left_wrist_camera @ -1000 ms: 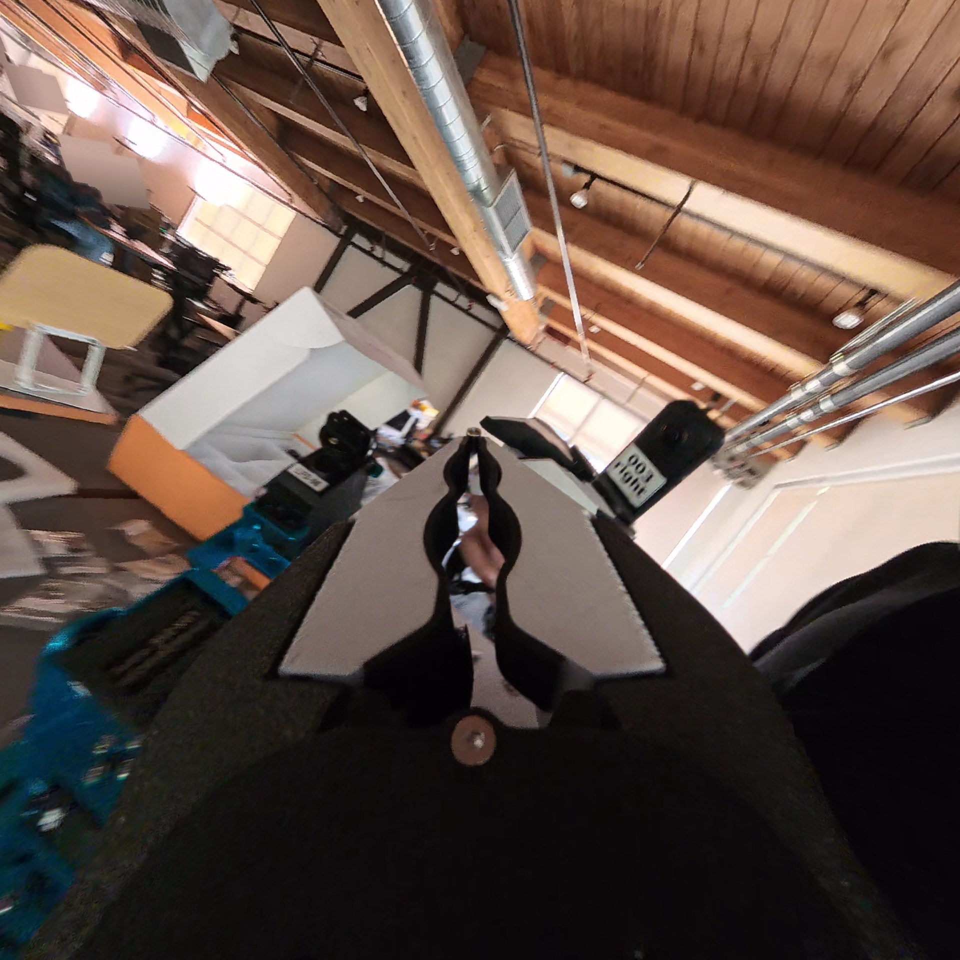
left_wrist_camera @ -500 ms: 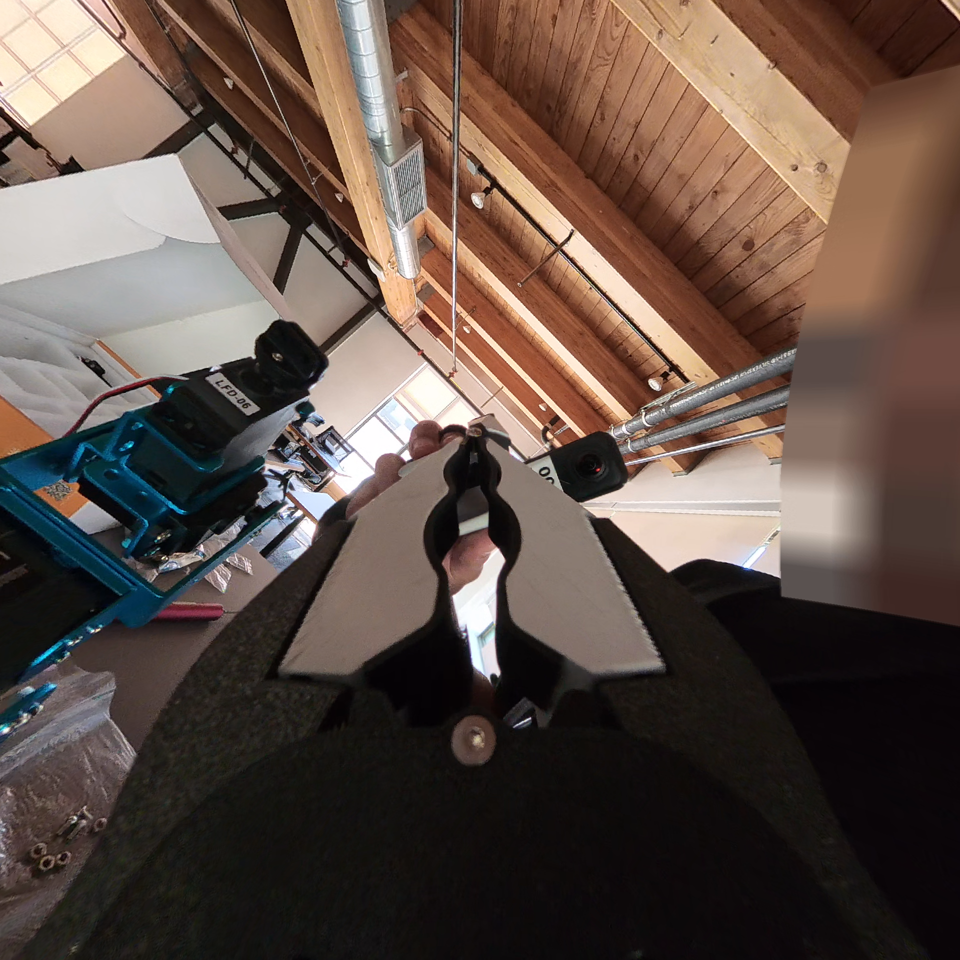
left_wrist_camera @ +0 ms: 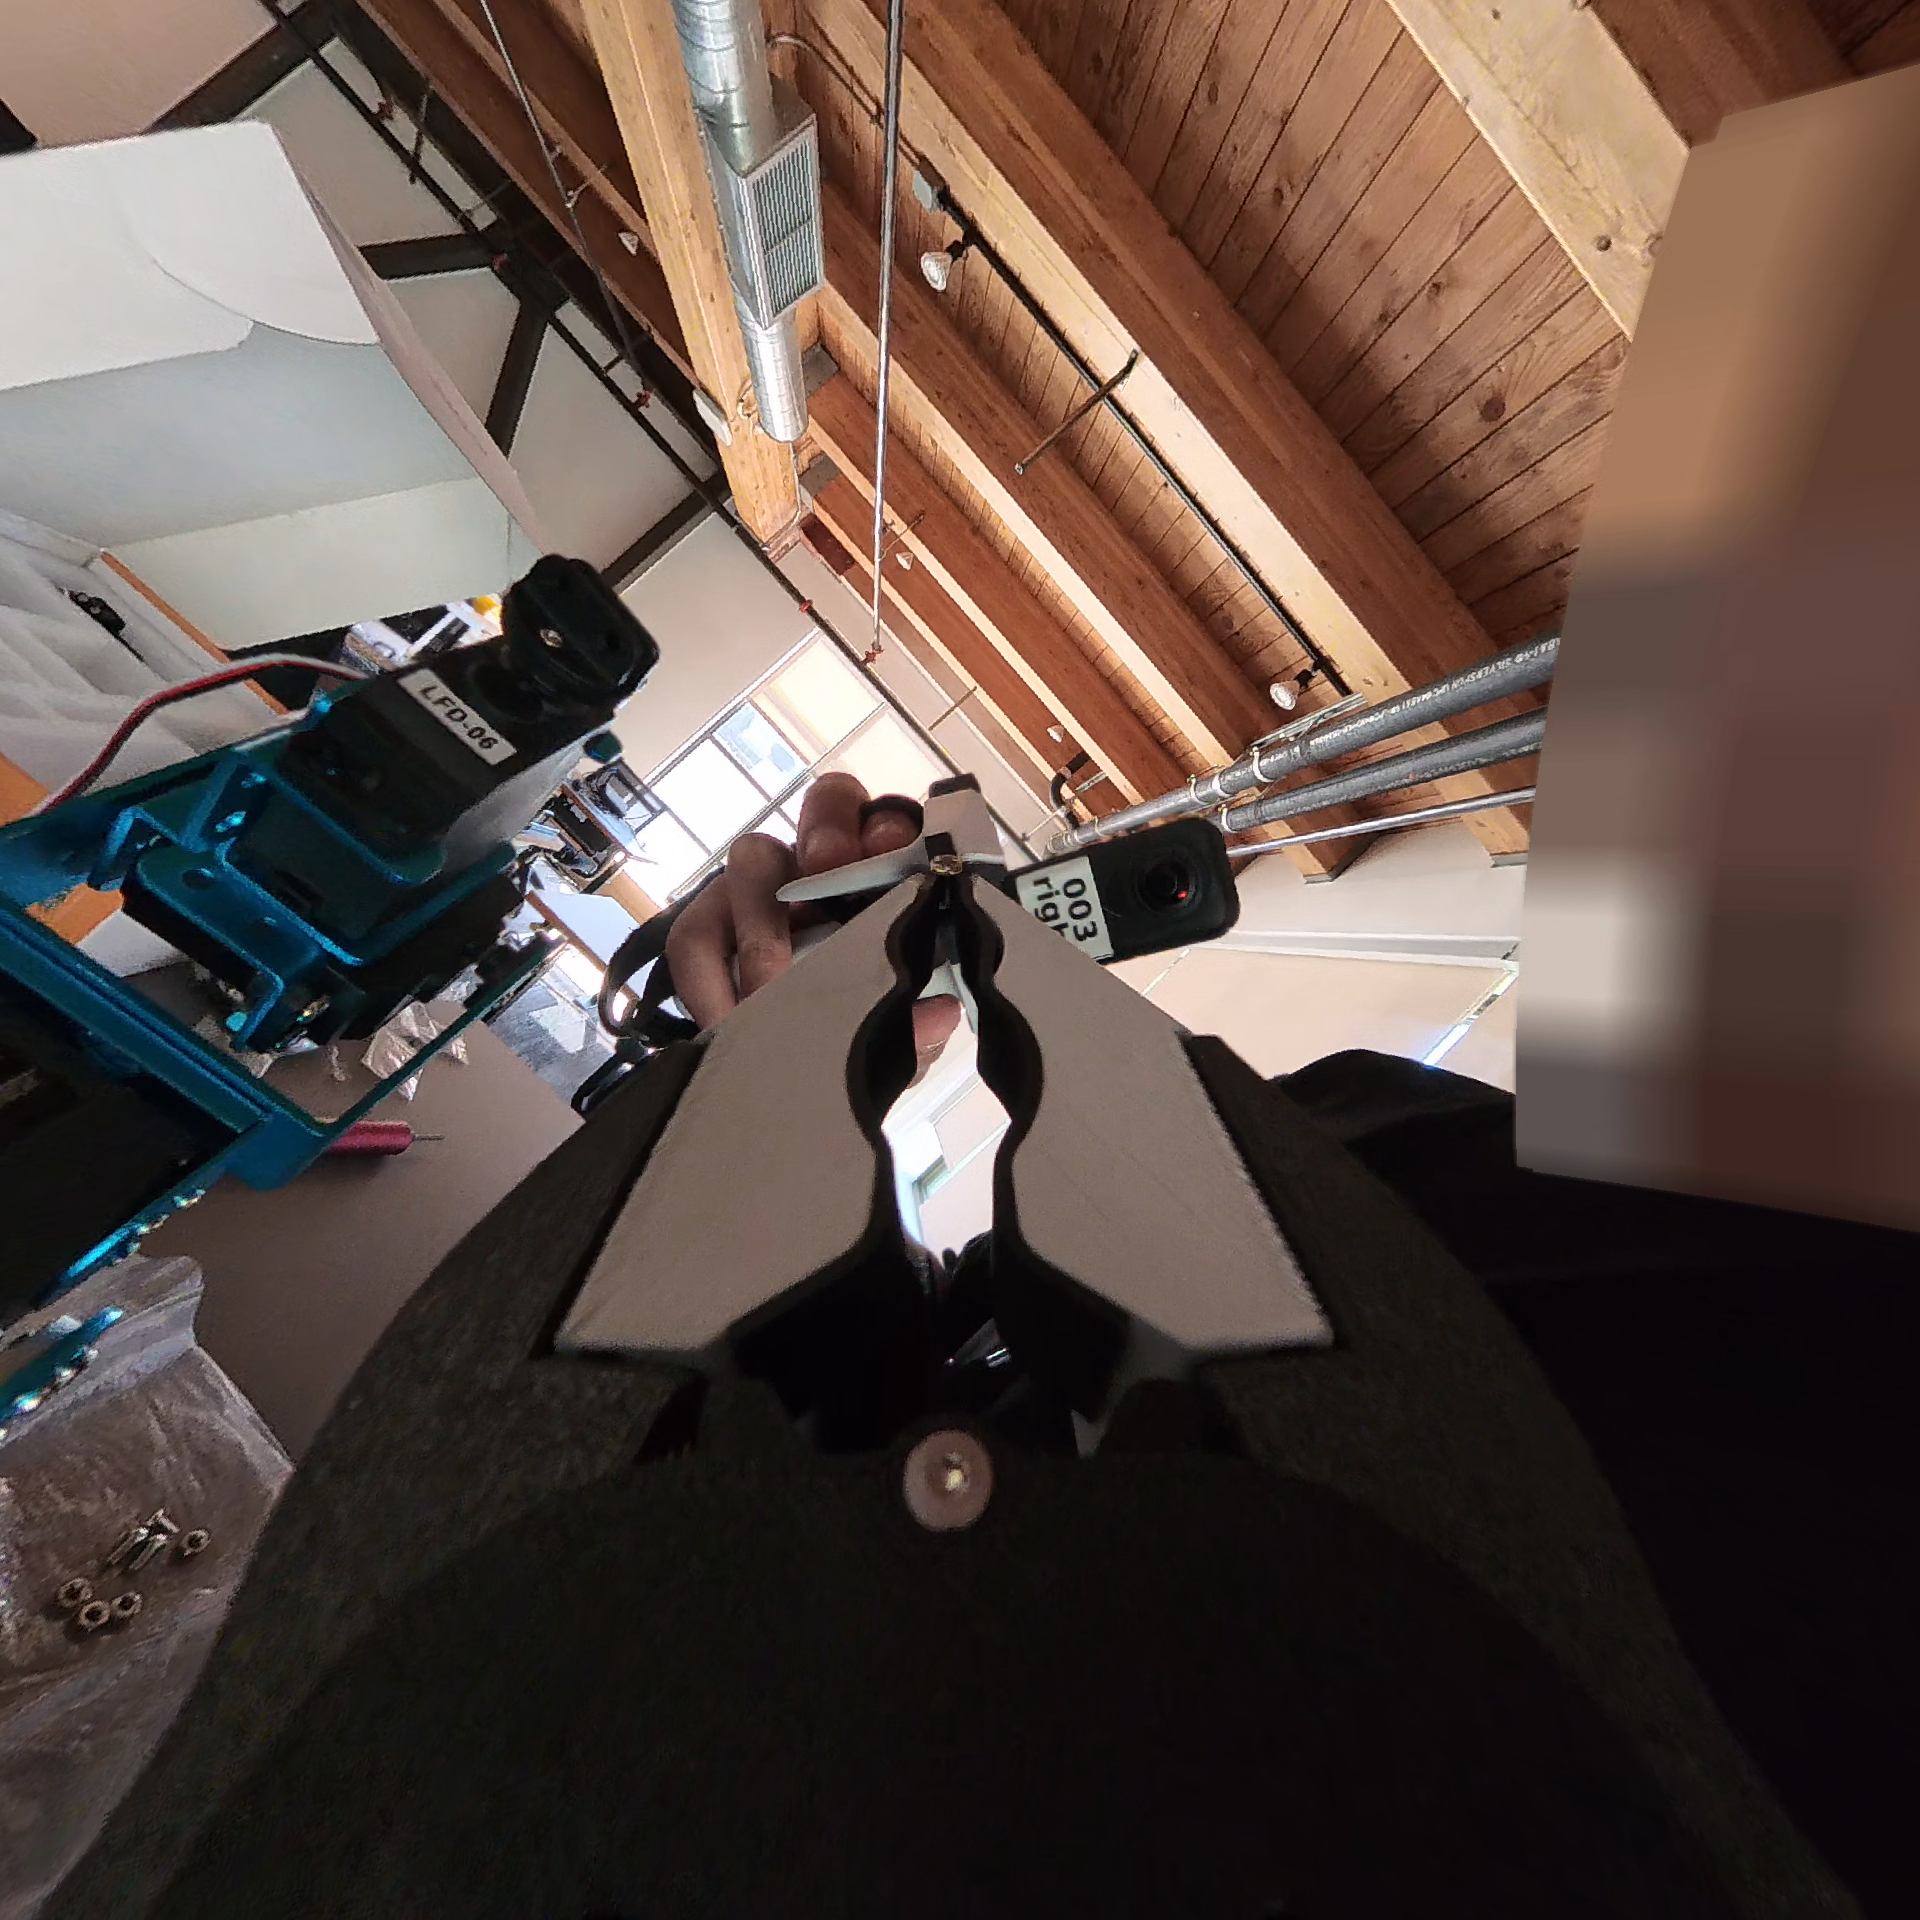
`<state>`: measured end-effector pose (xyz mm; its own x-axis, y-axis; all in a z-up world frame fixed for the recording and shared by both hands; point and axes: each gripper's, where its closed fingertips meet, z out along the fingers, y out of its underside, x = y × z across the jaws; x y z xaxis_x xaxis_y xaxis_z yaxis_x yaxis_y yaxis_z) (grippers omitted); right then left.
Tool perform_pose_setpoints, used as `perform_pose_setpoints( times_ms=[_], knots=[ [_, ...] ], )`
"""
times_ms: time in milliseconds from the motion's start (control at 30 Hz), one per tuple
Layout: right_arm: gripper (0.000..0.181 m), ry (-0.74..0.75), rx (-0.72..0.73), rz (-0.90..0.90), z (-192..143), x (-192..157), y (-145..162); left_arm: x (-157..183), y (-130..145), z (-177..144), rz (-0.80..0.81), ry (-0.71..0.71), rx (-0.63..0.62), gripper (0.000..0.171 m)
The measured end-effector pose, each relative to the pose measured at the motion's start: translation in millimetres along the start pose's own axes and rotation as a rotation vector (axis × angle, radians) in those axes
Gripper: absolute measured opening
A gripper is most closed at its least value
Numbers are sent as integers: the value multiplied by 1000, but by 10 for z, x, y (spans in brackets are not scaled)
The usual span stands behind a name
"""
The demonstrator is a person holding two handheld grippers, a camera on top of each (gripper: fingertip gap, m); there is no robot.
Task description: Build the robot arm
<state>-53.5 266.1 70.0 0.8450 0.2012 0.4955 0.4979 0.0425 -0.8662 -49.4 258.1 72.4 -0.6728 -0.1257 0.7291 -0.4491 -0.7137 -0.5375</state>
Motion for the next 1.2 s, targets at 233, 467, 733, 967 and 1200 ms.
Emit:
perform_pose_setpoints(
  times_ms=[233,467,733,967,1200],
  knots=[
    [4,36,13,-28,-4,-5,-4,7,11,0,7,1,-29,2],
    [4,-89,58,95,-52,-106,-22,31,118,-18,28,12,-104,8],
    [1,-317,46,226,-55,-226,32,23,222,-94,71,2,-214,5],
    [2,-431,-31,260,-14,-259,82,-25,230,-152,128,-20,-223,4],
    [21,-424,-136,299,-69,71,21,-31,99,-290,232,-112,-208,4]
  ],
)
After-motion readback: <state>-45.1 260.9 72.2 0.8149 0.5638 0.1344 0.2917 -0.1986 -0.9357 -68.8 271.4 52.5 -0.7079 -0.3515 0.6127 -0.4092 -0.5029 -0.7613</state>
